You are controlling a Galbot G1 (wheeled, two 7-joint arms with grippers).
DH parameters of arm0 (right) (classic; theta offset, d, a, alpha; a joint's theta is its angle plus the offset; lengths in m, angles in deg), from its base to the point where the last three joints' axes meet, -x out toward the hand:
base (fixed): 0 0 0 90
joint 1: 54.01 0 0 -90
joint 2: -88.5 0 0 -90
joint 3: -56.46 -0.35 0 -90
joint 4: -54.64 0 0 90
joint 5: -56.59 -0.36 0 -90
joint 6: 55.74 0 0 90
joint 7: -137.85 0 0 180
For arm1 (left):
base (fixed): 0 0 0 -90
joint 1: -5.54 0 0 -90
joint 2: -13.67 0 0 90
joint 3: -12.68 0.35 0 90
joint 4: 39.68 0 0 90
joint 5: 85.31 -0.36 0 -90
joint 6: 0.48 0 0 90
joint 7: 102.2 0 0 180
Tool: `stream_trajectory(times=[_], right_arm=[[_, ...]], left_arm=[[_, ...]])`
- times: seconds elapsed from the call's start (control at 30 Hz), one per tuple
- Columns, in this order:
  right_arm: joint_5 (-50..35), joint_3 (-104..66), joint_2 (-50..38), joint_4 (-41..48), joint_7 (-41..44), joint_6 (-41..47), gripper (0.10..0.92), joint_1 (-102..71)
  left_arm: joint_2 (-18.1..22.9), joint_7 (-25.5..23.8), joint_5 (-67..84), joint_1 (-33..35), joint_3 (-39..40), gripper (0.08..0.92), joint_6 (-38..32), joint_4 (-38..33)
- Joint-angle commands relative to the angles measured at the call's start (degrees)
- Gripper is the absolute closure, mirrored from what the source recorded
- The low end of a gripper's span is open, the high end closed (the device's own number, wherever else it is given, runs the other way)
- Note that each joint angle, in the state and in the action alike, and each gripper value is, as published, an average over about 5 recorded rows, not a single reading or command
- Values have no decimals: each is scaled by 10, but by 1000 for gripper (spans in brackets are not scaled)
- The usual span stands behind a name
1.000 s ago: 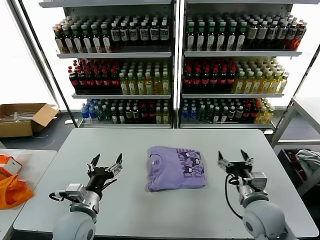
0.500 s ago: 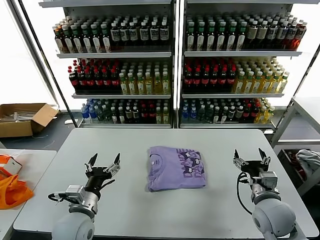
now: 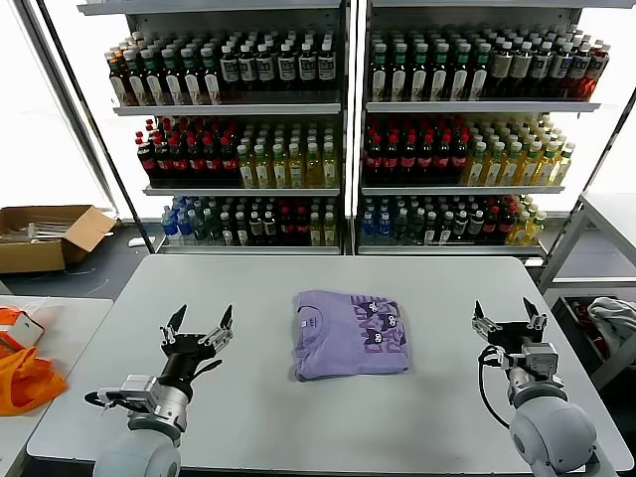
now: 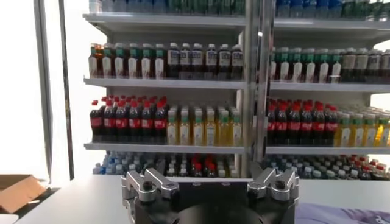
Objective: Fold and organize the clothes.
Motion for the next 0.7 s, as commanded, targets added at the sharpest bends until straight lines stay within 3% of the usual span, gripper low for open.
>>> stream_trajectory(times=[0.03,0.7], right_arm=[[5,-4,0,4,3,0,203,-2],[-1,-6,-1,8,9,-1,203,-1]], left_arm=[[0,-5,-16,5,-10,177,7,-6],[0,-9,-4,-24,7,177,0,21]])
